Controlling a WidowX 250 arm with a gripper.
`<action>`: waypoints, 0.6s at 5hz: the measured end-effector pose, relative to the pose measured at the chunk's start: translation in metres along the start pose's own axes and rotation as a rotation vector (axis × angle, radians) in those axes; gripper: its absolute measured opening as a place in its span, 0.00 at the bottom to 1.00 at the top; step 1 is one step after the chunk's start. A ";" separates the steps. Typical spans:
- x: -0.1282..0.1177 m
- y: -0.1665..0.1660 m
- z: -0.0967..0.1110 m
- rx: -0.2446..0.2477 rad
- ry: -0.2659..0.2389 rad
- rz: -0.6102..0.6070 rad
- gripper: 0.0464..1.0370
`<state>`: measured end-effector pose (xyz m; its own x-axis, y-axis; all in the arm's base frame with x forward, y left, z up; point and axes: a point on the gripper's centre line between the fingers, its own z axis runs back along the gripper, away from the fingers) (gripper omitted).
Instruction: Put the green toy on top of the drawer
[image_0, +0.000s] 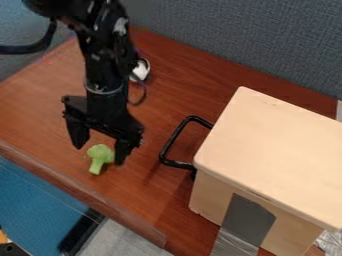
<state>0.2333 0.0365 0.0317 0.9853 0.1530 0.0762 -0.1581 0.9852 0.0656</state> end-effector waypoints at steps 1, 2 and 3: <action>-0.001 0.000 -0.007 0.004 0.019 0.015 0.96; 0.002 -0.001 -0.015 0.004 0.044 0.013 0.96; 0.003 -0.001 -0.024 0.010 0.080 0.018 0.96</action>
<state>0.2383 0.0384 0.0080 0.9843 0.1763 -0.0026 -0.1756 0.9816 0.0751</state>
